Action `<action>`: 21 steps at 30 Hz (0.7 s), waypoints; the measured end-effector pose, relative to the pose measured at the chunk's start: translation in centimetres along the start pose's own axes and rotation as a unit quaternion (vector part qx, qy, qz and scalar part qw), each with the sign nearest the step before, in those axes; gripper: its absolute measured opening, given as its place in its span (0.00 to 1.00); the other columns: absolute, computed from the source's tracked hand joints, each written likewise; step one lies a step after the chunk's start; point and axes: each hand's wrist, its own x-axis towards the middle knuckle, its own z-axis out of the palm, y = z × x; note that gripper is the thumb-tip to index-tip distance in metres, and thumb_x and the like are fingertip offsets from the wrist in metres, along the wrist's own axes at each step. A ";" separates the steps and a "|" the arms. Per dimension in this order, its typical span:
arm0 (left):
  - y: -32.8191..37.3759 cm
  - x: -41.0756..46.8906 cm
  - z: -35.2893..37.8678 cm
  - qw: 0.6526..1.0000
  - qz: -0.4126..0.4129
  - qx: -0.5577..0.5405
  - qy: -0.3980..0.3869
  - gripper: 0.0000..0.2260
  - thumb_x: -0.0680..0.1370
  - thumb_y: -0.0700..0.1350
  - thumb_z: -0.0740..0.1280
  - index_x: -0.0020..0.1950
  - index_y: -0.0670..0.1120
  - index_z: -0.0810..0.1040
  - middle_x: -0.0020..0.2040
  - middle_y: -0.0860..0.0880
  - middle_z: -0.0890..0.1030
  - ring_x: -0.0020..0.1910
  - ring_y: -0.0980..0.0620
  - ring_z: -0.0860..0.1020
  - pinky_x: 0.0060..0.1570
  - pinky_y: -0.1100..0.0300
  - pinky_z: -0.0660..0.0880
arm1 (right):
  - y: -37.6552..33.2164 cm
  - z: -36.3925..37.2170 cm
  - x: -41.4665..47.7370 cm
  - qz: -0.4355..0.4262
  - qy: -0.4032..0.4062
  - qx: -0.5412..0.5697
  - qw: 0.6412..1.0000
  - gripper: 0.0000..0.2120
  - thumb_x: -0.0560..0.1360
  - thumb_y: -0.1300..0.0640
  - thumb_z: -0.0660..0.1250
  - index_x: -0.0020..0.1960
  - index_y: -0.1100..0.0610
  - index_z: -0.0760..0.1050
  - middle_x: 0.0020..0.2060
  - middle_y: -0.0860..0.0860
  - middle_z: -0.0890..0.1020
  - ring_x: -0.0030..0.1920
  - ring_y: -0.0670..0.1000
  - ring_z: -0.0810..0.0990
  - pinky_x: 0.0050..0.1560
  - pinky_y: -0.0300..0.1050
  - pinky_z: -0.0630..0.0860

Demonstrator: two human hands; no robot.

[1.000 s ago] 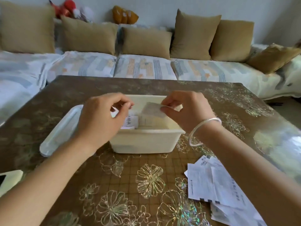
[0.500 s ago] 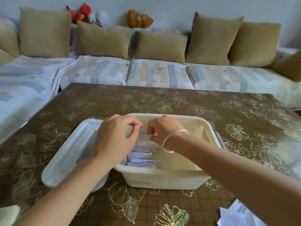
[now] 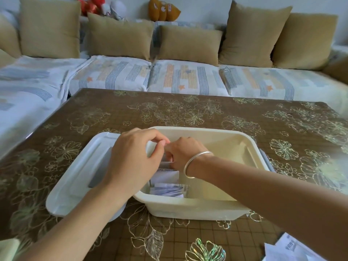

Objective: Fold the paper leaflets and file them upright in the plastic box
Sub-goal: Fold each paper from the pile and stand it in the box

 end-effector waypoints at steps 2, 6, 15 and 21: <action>0.1 0.0 -0.1 1.000 0.002 0.002 0.008 0.07 0.75 0.41 0.70 0.44 0.52 0.84 0.36 0.64 0.77 0.36 0.62 0.73 0.35 0.68 0.65 | 0.4 -0.4 -0.2 0.001 -0.008 0.027 1.000 0.04 0.73 0.52 0.69 0.48 0.47 0.76 0.47 0.48 0.82 0.49 0.53 0.80 0.43 0.40 0.69; 0.0 0.0 -0.1 0.999 0.023 -0.007 0.033 0.06 0.76 0.43 0.66 0.44 0.51 0.83 0.38 0.61 0.80 0.38 0.61 0.75 0.33 0.67 0.65 | 1.4 -2.2 -1.3 0.017 0.016 0.069 0.997 0.08 0.71 0.48 0.72 0.49 0.46 0.77 0.46 0.43 0.83 0.49 0.49 0.80 0.48 0.42 0.75; 4.2 -2.0 -1.2 0.996 0.035 -0.060 0.053 0.07 0.76 0.44 0.65 0.46 0.50 0.83 0.43 0.59 0.83 0.45 0.59 0.78 0.46 0.61 0.75 | 4.1 -4.8 -12.3 0.049 0.206 0.260 0.942 0.07 0.73 0.59 0.71 0.43 0.46 0.80 0.38 0.41 0.83 0.39 0.43 0.82 0.47 0.46 0.80; 11.7 -7.3 2.2 0.986 0.156 -0.051 0.024 0.07 0.76 0.46 0.65 0.46 0.48 0.83 0.43 0.56 0.82 0.48 0.54 0.75 0.50 0.56 0.71 | 6.5 -0.9 -24.1 0.146 0.341 0.342 0.864 0.08 0.72 0.64 0.71 0.45 0.52 0.81 0.34 0.44 0.83 0.35 0.42 0.82 0.38 0.39 0.81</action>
